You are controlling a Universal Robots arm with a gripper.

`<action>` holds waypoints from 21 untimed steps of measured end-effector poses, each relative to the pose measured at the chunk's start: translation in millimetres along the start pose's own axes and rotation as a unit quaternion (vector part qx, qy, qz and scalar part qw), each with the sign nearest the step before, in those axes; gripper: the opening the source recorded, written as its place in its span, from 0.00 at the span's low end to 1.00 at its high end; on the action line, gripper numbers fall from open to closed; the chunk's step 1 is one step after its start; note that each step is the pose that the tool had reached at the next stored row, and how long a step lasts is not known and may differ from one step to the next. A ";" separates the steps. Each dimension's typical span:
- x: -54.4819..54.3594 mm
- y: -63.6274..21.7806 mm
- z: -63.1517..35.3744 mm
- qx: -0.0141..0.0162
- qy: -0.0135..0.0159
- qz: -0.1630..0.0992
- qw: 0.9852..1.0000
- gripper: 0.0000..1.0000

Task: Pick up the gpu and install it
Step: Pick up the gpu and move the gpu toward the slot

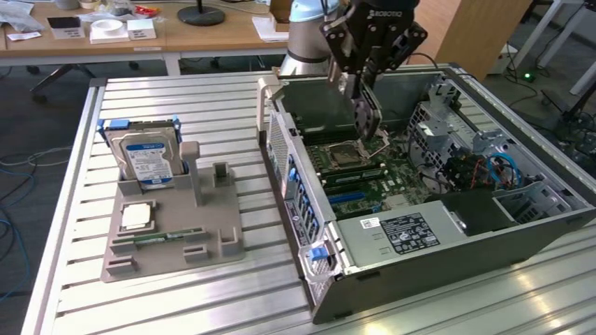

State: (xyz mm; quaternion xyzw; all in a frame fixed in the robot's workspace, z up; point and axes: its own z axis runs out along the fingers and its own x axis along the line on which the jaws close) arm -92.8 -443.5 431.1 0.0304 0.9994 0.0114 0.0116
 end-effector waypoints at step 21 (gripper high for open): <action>-95.1 6.5 2.6 0.000 0.000 0.000 1.000 0.26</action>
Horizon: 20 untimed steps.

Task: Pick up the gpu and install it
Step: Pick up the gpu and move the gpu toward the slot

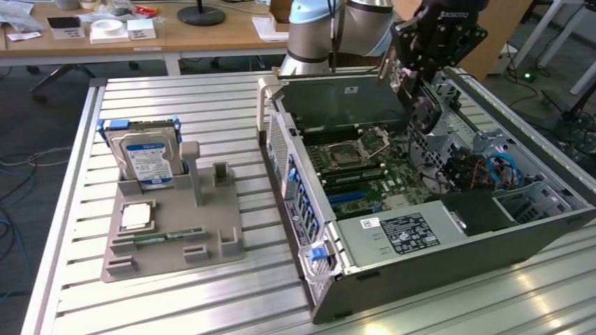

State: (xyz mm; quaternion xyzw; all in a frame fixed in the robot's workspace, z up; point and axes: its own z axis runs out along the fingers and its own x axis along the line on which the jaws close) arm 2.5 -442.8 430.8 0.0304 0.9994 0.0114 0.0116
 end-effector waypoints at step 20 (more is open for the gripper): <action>-56.1 4.0 1.4 0.000 0.000 0.000 1.000 0.26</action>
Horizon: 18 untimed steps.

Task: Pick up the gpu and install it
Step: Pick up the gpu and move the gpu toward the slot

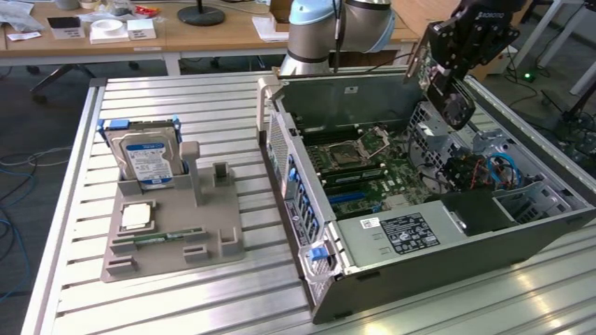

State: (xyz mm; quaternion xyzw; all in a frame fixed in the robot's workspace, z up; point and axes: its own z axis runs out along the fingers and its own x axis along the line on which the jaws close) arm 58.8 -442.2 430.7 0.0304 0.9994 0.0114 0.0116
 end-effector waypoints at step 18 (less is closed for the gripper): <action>-18.4 0.9 12.7 0.000 0.000 0.000 1.000 0.26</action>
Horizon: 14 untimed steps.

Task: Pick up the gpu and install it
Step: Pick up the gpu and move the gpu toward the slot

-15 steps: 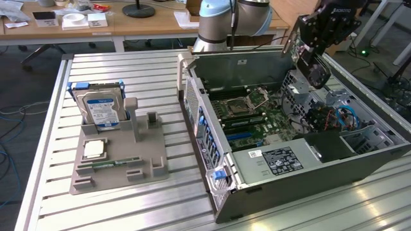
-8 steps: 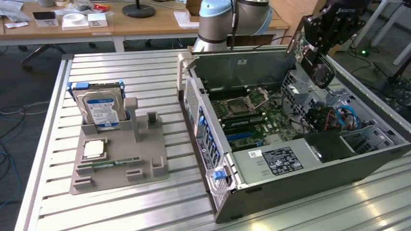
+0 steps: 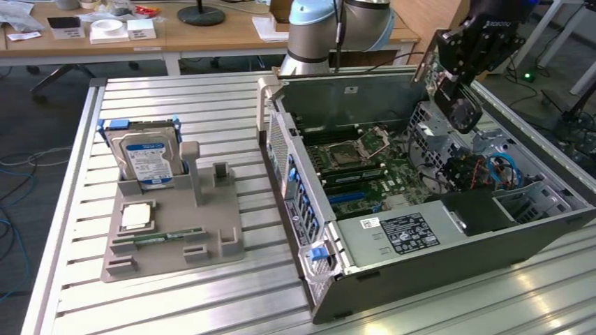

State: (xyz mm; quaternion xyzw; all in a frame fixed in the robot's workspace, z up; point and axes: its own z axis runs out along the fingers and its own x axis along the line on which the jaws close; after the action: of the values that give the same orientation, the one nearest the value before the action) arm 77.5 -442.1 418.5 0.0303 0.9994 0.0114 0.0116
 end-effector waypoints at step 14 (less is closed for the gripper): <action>-9.6 0.3 12.9 0.000 0.000 0.000 1.000 0.26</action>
State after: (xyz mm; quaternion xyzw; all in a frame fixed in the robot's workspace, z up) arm 87.4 -442.1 405.8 0.0303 0.9994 0.0114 0.0116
